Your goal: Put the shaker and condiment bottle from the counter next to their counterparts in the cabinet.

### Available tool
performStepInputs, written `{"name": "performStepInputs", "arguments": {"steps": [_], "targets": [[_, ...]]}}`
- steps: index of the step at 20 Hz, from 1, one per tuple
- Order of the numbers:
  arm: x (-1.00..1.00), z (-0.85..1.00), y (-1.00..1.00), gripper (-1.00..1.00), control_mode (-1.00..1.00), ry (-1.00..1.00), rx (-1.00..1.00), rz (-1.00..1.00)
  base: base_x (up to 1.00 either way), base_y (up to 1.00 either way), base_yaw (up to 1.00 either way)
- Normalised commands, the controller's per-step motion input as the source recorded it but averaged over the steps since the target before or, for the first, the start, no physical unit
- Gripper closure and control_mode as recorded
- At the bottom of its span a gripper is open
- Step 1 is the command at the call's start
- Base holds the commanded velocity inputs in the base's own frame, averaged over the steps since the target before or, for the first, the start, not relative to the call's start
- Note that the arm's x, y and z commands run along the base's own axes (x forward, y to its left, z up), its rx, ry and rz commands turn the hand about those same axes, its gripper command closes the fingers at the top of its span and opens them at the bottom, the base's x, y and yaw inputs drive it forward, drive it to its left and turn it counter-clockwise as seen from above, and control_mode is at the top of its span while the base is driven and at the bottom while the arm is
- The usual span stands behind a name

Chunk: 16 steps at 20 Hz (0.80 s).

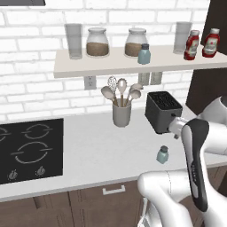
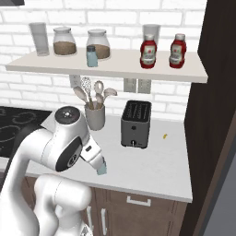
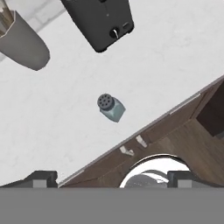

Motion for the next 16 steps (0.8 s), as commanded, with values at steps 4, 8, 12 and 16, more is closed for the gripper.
{"name": "performStepInputs", "arguments": {"steps": [4,8,12,16], "targets": [[0.33,-0.29,0.0,-1.0,-1.0,0.0,0.0,0.0,0.0,0.0,0.0],[0.41,-0.28,0.0,-1.0,-1.0,0.0,0.0,0.0,0.0,0.0,0.0],[0.39,-0.24,-0.04,-1.0,-1.0,0.0,0.0,0.0,0.0,0.0,0.0],[0.33,-0.26,-0.09,-1.0,-1.0,0.0,0.0,0.0,0.0,0.0,0.0]]}}
